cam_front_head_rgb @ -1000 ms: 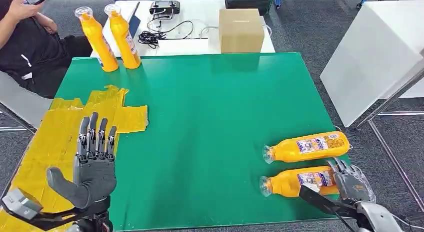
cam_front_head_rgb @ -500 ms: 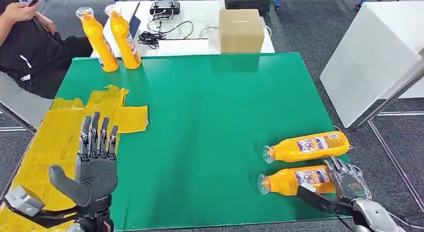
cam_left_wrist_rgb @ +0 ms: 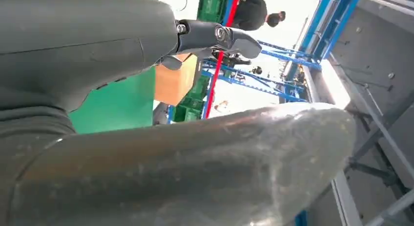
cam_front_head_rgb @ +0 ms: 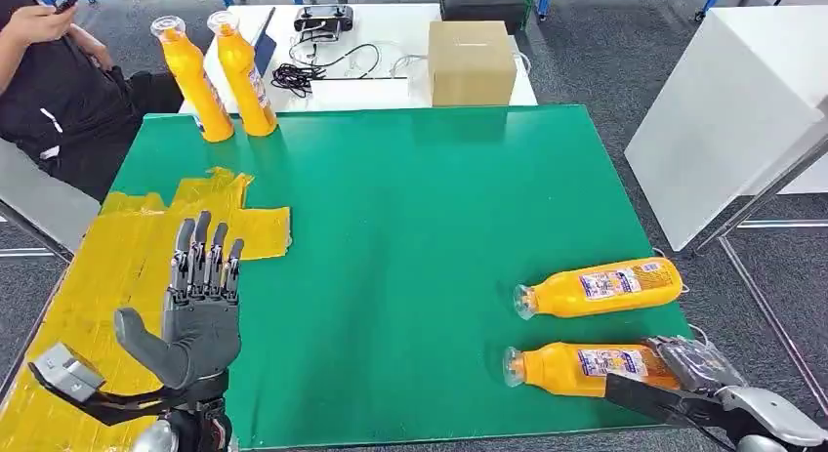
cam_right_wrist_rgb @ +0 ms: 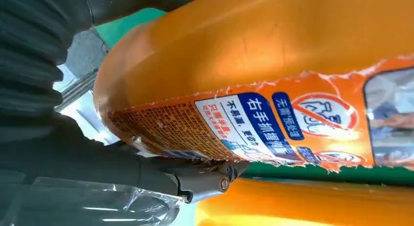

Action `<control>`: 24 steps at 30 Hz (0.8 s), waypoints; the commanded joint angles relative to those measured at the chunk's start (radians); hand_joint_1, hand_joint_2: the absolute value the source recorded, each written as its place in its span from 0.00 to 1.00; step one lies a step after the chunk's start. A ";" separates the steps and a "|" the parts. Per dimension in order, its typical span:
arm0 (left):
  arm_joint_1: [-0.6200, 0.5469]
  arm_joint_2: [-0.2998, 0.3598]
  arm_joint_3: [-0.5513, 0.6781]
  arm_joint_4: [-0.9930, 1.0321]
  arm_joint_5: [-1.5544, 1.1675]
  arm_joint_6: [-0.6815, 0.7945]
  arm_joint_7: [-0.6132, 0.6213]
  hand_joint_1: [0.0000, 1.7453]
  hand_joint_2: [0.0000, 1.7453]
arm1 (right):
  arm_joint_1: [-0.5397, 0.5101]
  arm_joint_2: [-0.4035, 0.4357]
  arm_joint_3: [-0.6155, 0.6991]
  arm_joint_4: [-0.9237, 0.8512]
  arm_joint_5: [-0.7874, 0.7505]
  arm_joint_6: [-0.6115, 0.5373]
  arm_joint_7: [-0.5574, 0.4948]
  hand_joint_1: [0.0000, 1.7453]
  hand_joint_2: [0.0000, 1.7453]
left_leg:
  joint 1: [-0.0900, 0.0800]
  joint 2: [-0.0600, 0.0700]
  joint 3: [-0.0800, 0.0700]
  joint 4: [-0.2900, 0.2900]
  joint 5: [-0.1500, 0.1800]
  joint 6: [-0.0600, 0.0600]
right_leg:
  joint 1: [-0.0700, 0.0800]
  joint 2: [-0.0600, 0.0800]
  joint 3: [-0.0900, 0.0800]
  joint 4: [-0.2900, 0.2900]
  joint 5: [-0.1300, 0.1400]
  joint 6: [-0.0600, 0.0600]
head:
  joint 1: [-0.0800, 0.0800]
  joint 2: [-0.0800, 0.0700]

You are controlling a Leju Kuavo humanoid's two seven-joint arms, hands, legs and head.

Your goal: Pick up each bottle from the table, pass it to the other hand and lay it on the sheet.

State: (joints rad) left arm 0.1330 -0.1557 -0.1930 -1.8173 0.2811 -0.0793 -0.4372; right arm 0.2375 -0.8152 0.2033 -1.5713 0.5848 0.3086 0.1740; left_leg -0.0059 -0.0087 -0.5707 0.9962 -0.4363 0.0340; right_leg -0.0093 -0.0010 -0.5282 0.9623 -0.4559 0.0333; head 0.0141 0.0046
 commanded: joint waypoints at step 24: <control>0.077 0.027 0.019 -0.006 0.012 0.073 -0.007 0.00 0.00 | 0.023 0.465 -0.237 -0.347 -0.403 -0.204 -0.280 1.00 1.00 | 0.003 0.006 0.003 -0.003 -0.002 -0.005 | 0.004 0.006 0.013 -0.003 0.000 -0.003 | -0.001 0.000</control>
State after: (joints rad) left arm 0.1649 -0.1484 -0.1999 -1.8174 0.2766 -0.0236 -0.4383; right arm 0.3023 -0.6648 0.1510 -1.6977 0.4608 0.0305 0.0514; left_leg -0.0057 -0.0078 -0.5714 0.9958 -0.4361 0.0341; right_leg -0.0084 -0.0001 -0.5184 0.9621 -0.4556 0.0333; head 0.0134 0.0046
